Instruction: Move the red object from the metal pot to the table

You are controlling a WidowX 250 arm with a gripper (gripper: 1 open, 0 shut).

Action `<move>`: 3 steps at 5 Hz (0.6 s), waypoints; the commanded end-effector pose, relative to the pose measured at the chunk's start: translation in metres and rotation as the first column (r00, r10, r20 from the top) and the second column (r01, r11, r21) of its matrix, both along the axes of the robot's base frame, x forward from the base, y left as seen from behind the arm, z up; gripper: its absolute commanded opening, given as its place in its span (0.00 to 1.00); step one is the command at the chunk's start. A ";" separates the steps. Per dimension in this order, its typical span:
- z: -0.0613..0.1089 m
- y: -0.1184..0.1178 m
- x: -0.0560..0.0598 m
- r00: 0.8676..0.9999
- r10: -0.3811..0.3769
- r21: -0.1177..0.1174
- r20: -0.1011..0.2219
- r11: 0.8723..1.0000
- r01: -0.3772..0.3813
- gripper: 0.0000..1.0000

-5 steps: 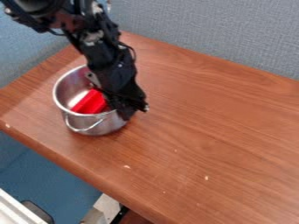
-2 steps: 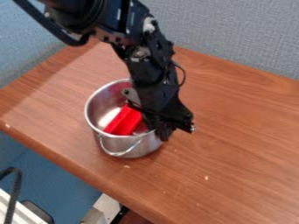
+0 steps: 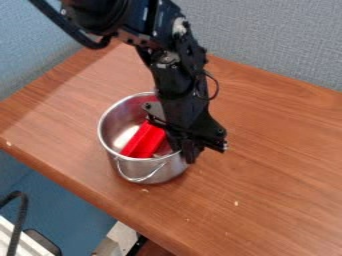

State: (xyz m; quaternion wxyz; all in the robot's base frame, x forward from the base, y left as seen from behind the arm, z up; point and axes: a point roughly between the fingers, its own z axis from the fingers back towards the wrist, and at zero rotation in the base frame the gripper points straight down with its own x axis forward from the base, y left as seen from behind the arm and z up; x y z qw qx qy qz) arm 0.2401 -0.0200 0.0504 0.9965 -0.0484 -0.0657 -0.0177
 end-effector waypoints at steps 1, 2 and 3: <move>0.006 0.007 -0.006 0.999 -0.039 -0.003 -0.015 0.999 0.039 0.00; 0.009 0.017 -0.012 0.996 -0.079 -0.008 -0.042 0.997 0.078 0.00; 0.027 0.025 -0.008 0.998 -0.049 -0.036 -0.030 0.998 0.048 0.00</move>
